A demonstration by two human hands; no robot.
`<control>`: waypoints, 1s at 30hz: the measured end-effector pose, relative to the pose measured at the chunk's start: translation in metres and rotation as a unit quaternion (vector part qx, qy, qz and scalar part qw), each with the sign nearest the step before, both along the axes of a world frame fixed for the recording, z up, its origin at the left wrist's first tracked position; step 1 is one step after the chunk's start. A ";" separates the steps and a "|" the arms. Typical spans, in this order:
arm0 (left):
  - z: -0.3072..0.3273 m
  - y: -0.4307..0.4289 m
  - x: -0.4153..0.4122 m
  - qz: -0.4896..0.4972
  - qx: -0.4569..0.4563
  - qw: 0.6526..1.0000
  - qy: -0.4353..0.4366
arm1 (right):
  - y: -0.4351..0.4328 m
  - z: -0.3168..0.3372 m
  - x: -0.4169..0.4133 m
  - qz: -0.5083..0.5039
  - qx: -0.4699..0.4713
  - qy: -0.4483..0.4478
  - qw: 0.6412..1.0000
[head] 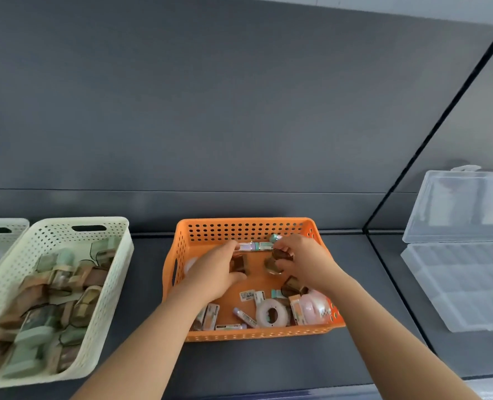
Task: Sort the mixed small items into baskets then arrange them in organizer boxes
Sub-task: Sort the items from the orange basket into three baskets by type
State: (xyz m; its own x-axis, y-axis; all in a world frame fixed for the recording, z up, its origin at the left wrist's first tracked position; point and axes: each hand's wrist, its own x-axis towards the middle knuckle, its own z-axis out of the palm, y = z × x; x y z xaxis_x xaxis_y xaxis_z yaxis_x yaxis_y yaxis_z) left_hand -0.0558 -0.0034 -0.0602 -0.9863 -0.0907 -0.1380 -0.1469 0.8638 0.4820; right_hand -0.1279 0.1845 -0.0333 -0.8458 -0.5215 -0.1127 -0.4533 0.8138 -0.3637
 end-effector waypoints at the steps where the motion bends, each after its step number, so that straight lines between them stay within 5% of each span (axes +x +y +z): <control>1: 0.006 -0.004 0.009 0.015 0.018 0.999 0.027 | -0.004 0.004 0.003 0.001 -0.034 0.002 0.999; 8: 0.032 -0.069 0.096 0.163 0.116 0.963 0.181 | -0.073 0.024 0.045 0.022 -0.216 -0.032 0.976; 13: 0.041 -0.134 0.150 0.258 0.083 0.940 0.209 | -0.151 0.029 0.081 0.055 -0.284 -0.094 0.953; 30: 0.007 -0.245 0.165 0.210 -0.045 0.974 0.075 | -0.278 -0.004 0.103 0.088 -0.112 -0.035 0.989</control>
State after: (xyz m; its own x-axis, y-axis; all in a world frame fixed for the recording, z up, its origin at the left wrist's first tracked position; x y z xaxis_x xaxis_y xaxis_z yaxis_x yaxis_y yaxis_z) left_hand 0.1088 -0.2484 -0.0528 -0.8683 -0.4949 0.0328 -0.4295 0.7832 0.4496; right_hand -0.0248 -0.0931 -0.0377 -0.7344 -0.6779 -0.0327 -0.5474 0.6201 -0.5619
